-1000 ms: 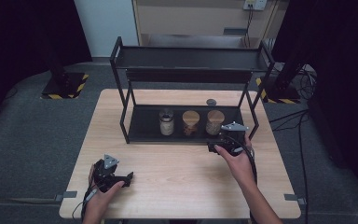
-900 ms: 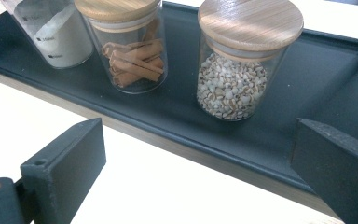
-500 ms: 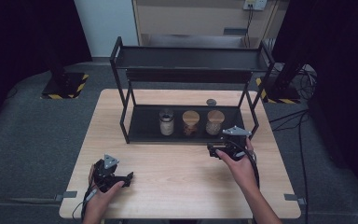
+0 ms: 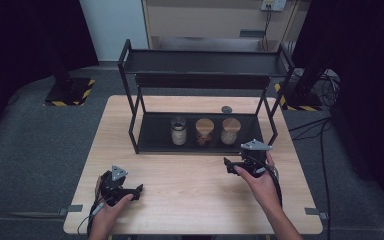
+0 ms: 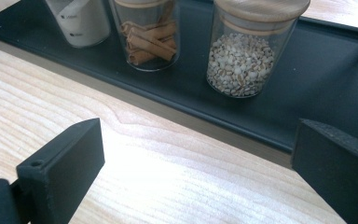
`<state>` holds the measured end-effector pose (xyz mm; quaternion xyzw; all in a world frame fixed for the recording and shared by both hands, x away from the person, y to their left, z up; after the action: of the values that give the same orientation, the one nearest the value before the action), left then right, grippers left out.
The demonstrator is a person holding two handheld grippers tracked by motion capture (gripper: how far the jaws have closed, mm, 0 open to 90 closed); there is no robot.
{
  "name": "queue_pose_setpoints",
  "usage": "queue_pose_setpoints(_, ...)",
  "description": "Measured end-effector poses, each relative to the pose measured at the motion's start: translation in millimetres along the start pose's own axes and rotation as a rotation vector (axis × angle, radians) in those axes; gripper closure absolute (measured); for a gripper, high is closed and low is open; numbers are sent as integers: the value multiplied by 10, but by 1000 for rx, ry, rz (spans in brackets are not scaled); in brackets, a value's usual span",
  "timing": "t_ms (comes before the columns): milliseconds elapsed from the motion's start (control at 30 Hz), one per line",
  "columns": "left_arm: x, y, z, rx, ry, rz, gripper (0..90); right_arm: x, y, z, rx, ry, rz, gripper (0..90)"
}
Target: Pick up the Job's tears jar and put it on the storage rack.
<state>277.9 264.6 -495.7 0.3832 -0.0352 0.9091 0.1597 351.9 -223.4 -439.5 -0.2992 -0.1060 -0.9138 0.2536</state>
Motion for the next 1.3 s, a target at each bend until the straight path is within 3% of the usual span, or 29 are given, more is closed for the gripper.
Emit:
queue_pose_setpoints(533, 0, 0, 0, 0, 0, 0, 0, 77, -21, -162, 35, 3, 28, 26)
queue_pose_setpoints(1300, 0, 0, 0, 0, 0, 0, 0, 125, -73, -376, 36, 8, 69, 23)
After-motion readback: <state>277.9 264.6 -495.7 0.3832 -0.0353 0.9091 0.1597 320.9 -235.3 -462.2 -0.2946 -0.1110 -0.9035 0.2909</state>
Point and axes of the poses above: each handheld gripper's, and its own axes: x roughly backward along the jaws, z roughly out of its top, y roughly to its right, the point moved 7 cm from there along -x, roughly forward along the jaws, and after that the axes turned 5 degrees about x, right-handed, at the moved point
